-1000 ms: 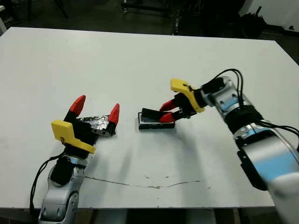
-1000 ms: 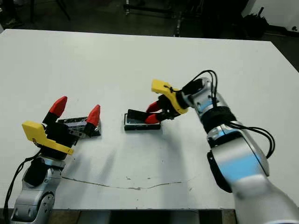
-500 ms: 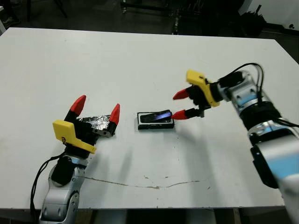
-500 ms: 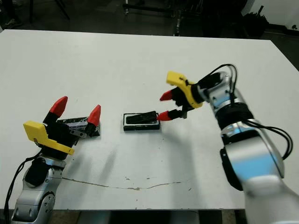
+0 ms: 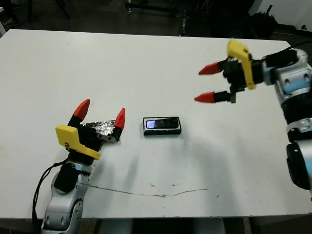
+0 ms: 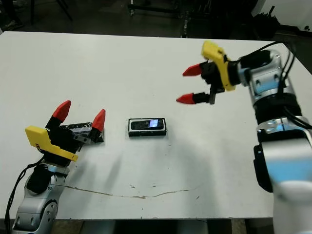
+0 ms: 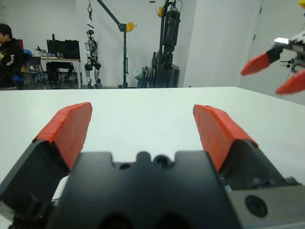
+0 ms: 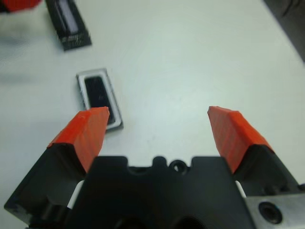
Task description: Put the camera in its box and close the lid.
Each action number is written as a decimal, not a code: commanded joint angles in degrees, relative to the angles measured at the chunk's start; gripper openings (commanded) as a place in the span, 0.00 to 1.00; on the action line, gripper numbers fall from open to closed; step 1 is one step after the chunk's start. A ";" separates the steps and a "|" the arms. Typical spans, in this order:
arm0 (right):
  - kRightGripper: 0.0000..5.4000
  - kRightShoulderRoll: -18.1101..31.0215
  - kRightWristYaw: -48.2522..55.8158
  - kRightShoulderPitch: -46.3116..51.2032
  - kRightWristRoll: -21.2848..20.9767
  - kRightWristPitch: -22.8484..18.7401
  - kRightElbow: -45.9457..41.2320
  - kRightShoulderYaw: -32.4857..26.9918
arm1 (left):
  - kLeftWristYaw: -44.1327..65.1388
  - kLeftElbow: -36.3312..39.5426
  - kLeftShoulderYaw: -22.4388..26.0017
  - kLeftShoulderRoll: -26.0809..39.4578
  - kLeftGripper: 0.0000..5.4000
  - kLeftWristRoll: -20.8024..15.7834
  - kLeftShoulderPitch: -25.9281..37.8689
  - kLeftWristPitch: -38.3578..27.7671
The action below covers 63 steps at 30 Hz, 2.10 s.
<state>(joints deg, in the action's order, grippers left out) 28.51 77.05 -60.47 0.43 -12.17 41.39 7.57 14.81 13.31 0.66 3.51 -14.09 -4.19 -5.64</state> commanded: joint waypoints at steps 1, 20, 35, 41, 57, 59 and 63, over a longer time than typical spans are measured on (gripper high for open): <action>0.97 -0.97 -8.54 6.34 1.74 -2.53 -8.58 -2.84 | -0.02 -0.25 -0.11 0.23 1.00 0.18 -0.27 0.50; 0.50 -17.44 -43.65 34.22 -0.48 -0.69 -35.42 2.93 | -0.02 0.26 -0.29 0.20 1.00 0.60 -1.03 0.58; 0.09 -16.72 -47.99 38.81 -9.03 2.87 -25.40 11.66 | -0.83 1.14 -0.79 0.06 1.00 0.81 -1.77 1.04; 0.00 -14.94 -48.02 40.21 -10.02 5.65 -20.95 12.15 | -0.57 0.84 -0.61 -0.05 1.00 0.17 -1.65 0.74; 0.00 -11.45 -45.53 50.22 8.39 -0.96 -51.10 -4.95 | 1.58 3.56 2.26 6.06 1.00 2.48 0.34 0.11; 0.00 -11.67 -46.94 52.15 13.05 -3.34 -58.12 -9.52 | 2.91 3.15 3.99 9.09 1.00 3.23 1.88 -1.06; 0.00 -10.66 -48.95 56.88 18.50 -3.88 -66.81 -17.11 | 6.39 1.53 8.00 15.02 1.00 1.78 5.74 -1.05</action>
<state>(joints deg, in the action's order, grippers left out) 16.96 28.95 -5.90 17.52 -14.83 -23.47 -7.36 19.75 15.92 7.31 16.47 -11.53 0.15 -6.83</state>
